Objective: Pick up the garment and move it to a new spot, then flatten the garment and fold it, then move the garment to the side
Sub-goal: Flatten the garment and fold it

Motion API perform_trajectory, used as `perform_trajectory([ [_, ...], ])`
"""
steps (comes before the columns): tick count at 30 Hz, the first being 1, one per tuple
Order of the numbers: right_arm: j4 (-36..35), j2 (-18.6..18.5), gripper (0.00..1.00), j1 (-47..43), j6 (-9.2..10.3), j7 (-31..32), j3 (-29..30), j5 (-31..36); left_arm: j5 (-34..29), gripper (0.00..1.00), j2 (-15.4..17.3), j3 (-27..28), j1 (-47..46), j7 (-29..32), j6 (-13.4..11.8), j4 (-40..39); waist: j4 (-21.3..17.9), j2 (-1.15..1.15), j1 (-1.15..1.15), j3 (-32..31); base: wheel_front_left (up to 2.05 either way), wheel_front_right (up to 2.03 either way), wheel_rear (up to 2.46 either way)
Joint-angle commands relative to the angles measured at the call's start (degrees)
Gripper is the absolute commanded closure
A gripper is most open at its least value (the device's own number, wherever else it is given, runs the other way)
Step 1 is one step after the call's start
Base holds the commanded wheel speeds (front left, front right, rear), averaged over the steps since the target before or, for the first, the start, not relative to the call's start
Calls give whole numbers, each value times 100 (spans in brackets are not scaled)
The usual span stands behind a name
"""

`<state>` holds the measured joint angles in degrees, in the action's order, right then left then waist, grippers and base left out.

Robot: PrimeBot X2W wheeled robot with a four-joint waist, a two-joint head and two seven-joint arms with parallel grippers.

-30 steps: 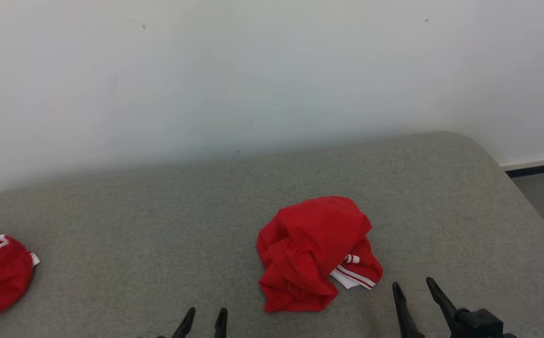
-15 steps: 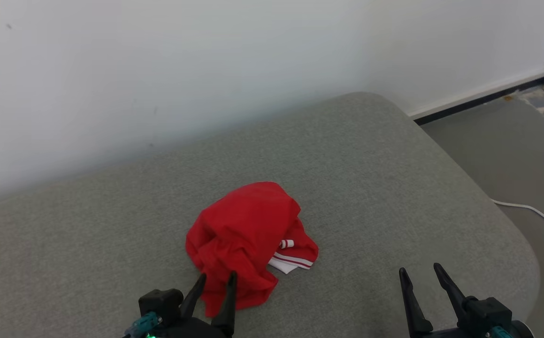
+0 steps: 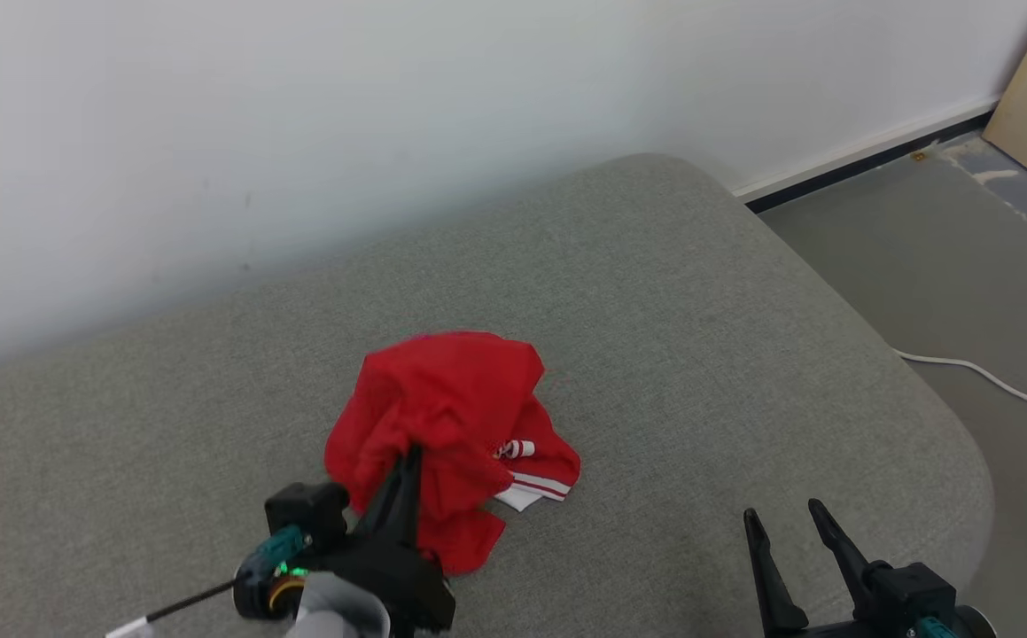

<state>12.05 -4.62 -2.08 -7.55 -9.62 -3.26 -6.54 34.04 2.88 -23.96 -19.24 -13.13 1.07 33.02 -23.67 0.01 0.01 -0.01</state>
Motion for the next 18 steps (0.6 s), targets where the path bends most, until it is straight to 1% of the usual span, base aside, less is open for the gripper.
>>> perform_trajectory([
  [1,5,10,0,51,12,-19,-6,-24,-76,100,1,-21,-200,-55,12,-73,55,-1,-1,-28,0,0,0],
  [6,19,16,0,35,12,-8,-44,-18,-167,100,1,-274,-1111,-144,73,-483,161,-1,-1,-62,0,0,0],
  [10,45,32,0,49,12,-4,-98,-25,97,100,-1,-584,-1924,-175,79,-972,186,-1,-1,-74,0,0,0],
  [13,62,46,0,42,12,-12,-114,-28,528,100,3,-797,-2402,-190,74,-1409,193,-1,-1,-83,0,0,0],
  [17,88,59,0,-15,12,-38,-62,-44,1524,100,3,-863,-2733,-207,33,-2236,289,-1,-1,-84,0,0,0],
  [18,88,59,0,-15,12,-38,-62,-44,1524,100,3,-863,-2733,-207,33,-2236,289,-1,-1,-84,0,0,0],
])
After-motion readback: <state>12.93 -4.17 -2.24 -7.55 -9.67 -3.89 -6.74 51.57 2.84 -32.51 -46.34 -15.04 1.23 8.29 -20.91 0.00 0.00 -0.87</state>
